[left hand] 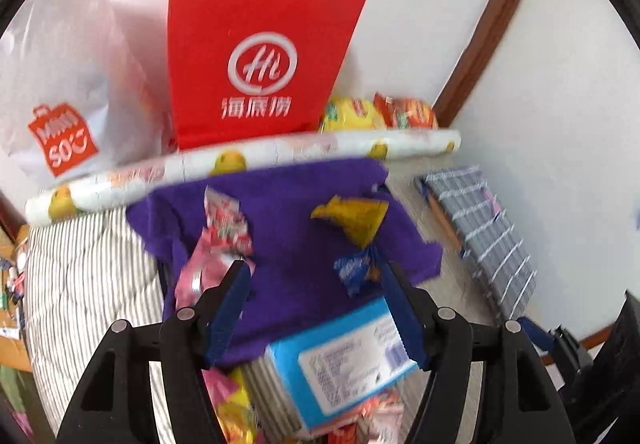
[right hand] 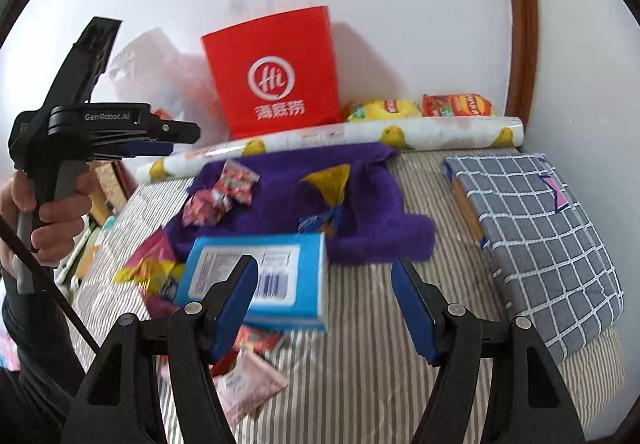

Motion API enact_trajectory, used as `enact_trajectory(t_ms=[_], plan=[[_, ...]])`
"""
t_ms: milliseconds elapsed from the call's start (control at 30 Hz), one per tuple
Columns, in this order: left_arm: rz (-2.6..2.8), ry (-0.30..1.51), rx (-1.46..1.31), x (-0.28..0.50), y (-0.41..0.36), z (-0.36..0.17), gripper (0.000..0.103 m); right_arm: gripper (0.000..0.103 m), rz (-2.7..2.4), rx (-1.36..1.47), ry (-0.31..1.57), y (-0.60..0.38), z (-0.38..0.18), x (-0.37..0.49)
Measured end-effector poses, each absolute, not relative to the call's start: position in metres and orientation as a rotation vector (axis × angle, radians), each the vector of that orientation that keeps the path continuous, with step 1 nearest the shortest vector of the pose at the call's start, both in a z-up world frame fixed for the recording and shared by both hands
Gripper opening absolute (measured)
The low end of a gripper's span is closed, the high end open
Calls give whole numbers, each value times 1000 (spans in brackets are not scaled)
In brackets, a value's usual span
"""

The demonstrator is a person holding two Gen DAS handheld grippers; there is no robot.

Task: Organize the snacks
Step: 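Withdraw both grippers back toward the snack pile, then grasp the pink-yellow chip bag with the left gripper while the right grasps the pink cookie packet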

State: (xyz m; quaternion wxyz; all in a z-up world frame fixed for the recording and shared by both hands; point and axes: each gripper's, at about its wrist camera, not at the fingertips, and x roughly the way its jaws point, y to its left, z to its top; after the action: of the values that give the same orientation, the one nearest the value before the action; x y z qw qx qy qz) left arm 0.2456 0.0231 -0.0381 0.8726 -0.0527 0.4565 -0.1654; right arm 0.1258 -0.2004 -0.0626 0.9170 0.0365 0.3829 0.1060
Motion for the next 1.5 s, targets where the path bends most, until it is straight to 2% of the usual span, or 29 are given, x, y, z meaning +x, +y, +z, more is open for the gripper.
enact_trajectory(t_ms=[567,833,1067,1367,1433,1467,1500], plan=[[-224,1019,-148,170,76,-77,66,69,312,63,897,-165,-118,91],[-214,1029,-181,152,92,-88,66,69,354,35,1051,-139,-157,81],[-199,1046,-211,148,104,-97,66,69,390,285,1156,-150,-177,86],[-178,1062,-245,147,116,-105,66,68,322,345,1168,-144,-183,105],[-176,1058,-250,146,118,-105,66,62,307,295,1155,-138,-182,108],[-175,1056,-250,146,119,-104,66,56,294,255,1147,-134,-182,109],[-174,1053,-250,145,120,-104,66,56,289,213,1137,-130,-182,110]])
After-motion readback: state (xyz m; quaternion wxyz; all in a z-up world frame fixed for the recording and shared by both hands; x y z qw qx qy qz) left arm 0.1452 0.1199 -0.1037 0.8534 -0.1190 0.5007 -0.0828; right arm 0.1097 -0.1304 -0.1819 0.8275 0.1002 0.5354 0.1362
